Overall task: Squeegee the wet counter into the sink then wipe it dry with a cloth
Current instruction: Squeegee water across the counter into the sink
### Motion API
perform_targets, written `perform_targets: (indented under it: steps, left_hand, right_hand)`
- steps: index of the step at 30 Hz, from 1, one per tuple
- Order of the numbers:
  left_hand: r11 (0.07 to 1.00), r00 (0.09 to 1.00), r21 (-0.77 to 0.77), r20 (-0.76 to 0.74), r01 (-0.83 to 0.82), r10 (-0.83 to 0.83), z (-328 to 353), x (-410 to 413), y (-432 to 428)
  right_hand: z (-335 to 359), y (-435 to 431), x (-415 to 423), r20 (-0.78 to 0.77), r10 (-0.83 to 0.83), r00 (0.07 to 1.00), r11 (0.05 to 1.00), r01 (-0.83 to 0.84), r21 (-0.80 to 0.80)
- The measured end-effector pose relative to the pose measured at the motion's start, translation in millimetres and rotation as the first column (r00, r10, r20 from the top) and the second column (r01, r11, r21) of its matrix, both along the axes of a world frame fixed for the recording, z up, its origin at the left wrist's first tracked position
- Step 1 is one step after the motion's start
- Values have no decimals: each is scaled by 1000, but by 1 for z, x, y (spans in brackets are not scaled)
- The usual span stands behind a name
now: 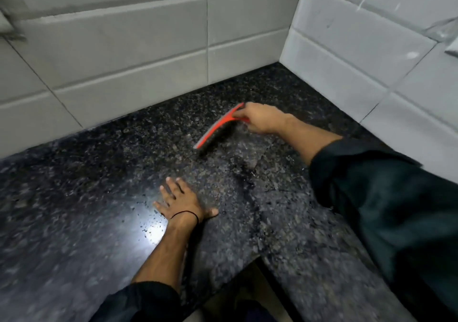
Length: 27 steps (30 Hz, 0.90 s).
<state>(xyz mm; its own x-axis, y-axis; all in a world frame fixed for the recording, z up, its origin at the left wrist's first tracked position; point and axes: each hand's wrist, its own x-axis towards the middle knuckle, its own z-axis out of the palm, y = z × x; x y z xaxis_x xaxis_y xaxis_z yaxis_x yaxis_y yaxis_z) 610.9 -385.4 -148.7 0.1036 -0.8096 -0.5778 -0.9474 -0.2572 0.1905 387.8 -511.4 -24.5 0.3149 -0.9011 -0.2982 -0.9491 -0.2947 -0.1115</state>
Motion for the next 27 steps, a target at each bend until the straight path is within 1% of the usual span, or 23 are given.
perform_targets:
  steps: [2, 3, 6, 9, 12, 15, 17, 20, 23, 27]
  left_hand:
    - [1000, 999, -1, -36, -10, 10, -2, 0, -1]
    - [1000, 999, 0, -44, -14, 14, -3, 0, -3]
    - [999, 999, 5, -13, -34, 34, -4, -4, -12]
    - [999, 999, 11, 23, -45, 45, -6, -5, -16]
    - [998, 998, 1, -6, -55, 55, -4, -3, -18]
    - [998, 998, -25, -31, -53, 53, 0, -1, -12]
    - [999, 999, -29, -26, -37, 36, 0, 2, -10]
    - [1000, 1000, 19, -27, -12, 13, 3, 6, -11]
    - [999, 999, 39, -33, 8, -7, 7, 8, -14]
    - [999, 999, -26, -26, -37, 36, 8, 3, -3]
  right_hand:
    - [-11, -19, 39, 4, 38, 999, 999, -38, 32]
    - [-17, -28, 56, -7, 53, 999, 998, -53, 21]
    - [-31, -41, 90, -72, 102, 992, 992, -107, -70]
    - [-39, -41, 99, -121, 113, 986, 983, -129, -131]
    - [-39, -26, 87, -159, 147, 976, 979, -167, -117]
    - [-31, 7, 50, -169, 206, 964, 972, -221, -75]
    - [-30, 31, 14, -177, 190, 966, 979, -200, -39]
    - [-33, 75, -50, -208, 164, 964, 986, -161, 31]
    - [-23, 122, -115, -281, 223, 933, 974, -206, 90]
    - [-3, 165, -182, -395, 240, 887, 971, -216, 105]
